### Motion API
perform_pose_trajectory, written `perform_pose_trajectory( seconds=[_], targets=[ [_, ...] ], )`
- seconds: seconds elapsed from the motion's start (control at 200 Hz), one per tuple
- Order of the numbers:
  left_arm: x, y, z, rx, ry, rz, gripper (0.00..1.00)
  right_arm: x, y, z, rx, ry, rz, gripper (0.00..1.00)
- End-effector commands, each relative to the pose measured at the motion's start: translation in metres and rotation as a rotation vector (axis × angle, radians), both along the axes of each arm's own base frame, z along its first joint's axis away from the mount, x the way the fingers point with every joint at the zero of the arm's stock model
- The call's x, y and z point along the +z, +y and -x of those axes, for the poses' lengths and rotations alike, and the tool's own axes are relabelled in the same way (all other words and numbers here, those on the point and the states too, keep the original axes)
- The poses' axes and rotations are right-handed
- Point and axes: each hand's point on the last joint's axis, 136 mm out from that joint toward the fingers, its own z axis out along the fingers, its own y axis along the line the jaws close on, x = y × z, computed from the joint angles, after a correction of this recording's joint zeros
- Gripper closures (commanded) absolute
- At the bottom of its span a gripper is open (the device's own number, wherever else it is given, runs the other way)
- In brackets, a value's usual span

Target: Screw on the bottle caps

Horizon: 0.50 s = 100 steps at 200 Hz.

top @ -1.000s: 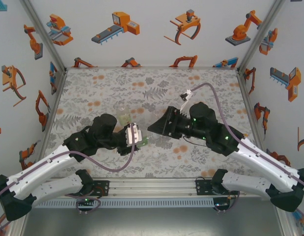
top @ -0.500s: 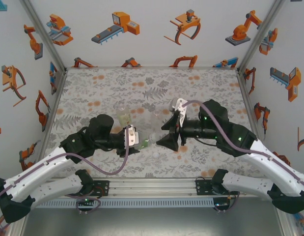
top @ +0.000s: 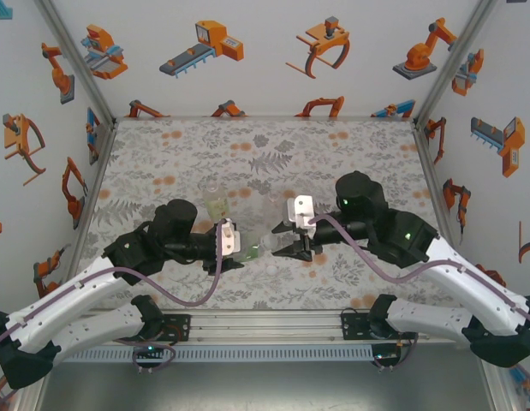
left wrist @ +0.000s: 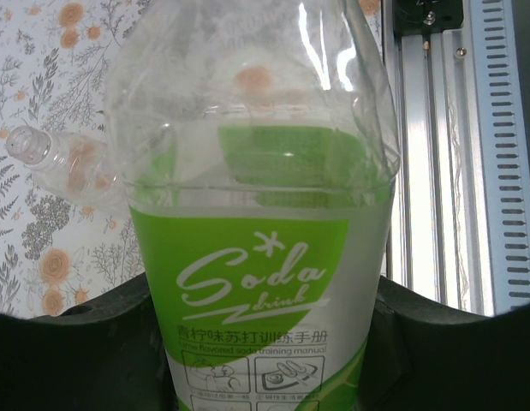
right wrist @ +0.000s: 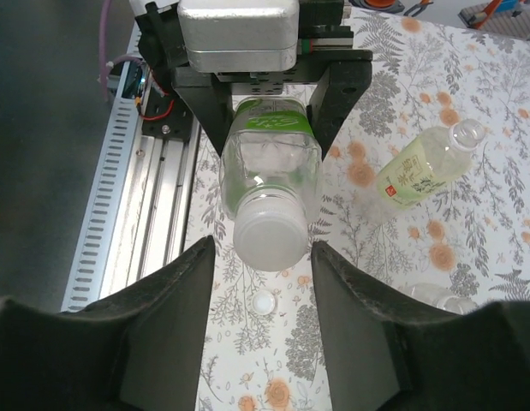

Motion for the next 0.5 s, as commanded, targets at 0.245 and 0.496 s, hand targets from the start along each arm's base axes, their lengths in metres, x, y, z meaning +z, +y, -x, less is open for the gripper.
perform_pose_trajectory(
  seconds=[0.245,0.496],
  targets=[
    [0.0160,-0.0019,0.0032,-0.023,-0.019,0.031,1.00,0.0173,0.0059,0.0081,0.065,-0.046,-0.075,0.57],
    [0.0167,-0.0037,0.0022,-0.022,-0.017,0.039,1.00,0.0091,0.0064,0.0024,0.017,0.016,-0.053,0.71]
  ],
)
